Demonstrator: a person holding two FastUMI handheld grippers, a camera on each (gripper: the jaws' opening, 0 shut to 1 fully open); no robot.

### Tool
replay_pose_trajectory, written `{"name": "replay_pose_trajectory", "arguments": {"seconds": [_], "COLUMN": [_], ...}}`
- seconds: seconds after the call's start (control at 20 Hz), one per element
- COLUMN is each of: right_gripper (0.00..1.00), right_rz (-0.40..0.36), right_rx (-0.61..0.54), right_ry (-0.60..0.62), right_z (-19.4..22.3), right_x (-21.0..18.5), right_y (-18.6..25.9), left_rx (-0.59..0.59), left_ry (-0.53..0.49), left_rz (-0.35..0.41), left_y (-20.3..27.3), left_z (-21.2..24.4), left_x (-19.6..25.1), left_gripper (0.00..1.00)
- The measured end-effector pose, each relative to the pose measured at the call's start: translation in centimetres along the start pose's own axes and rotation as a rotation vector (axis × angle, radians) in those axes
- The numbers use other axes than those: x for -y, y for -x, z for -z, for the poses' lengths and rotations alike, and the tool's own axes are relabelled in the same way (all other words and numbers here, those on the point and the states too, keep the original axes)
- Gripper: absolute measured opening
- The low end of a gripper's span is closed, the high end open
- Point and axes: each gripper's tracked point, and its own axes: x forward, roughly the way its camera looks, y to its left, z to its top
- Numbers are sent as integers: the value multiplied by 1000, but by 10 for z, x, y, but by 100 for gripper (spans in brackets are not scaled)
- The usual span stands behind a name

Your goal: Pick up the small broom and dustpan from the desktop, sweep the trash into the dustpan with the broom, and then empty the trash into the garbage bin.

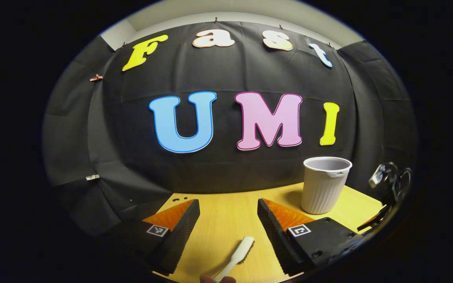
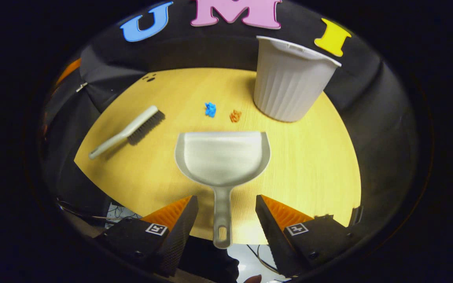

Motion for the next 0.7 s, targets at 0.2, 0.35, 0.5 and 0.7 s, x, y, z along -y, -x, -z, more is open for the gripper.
{"name": "replay_pose_trajectory", "arguments": {"seconds": [0.2,0.35,0.5,0.7], "right_gripper": [90,90,80,44], "right_rz": [2,9,18,33], "right_rx": [-75,-107,-141,-160], "right_ry": [-42,-53,-57,-24], "right_z": [14,12,13,15], "right_x": [-4,-11,-14,-9], "right_y": [-40,-65,-80,-84], "left_rx": [-27,-58,-79,-110], "left_ry": [-6,1,8,-4], "left_rz": [-7,-12,-29,-41], "left_y": [6,9,8,6], "left_z": [10,20,28,39], "left_x": [1,-1,-7,-13], "left_gripper": [95,95,94,95]}}
